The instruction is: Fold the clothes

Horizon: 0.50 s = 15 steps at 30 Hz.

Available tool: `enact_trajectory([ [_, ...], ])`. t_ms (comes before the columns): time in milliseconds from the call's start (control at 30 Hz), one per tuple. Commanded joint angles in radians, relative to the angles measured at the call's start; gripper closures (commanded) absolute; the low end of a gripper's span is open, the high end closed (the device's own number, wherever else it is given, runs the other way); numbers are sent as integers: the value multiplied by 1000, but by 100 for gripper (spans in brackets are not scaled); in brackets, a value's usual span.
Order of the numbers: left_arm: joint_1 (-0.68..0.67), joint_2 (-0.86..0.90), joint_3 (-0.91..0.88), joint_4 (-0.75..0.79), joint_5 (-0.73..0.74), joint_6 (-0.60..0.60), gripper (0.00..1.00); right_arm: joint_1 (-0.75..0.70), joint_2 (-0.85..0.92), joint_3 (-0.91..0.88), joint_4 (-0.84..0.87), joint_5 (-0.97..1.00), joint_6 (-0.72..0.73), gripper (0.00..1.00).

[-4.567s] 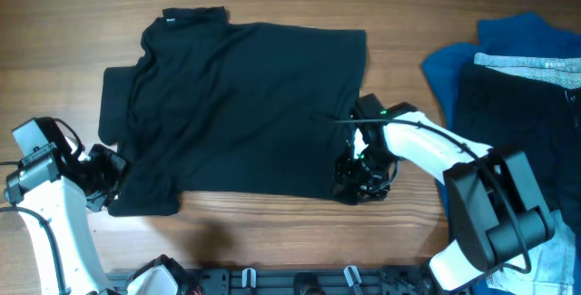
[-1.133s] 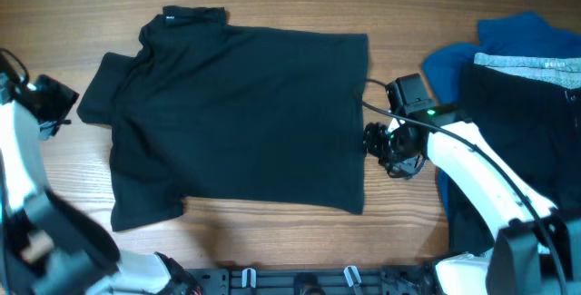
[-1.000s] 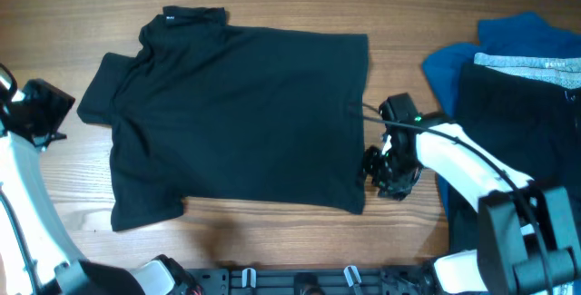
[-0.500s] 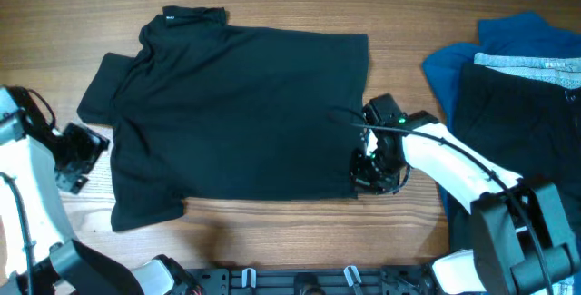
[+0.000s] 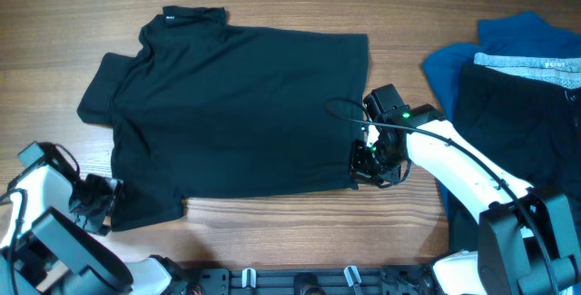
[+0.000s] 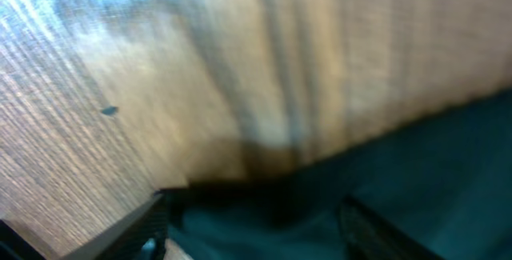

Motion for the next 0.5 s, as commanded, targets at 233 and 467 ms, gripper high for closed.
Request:
enact_trajectory([
  [233, 31, 40, -7, -7, -3, 11, 96, -5, -16, 15, 6, 26, -17, 95],
  [467, 31, -53, 120, -177, 102, 84, 96, -5, -62, 15, -97, 47, 44, 96],
])
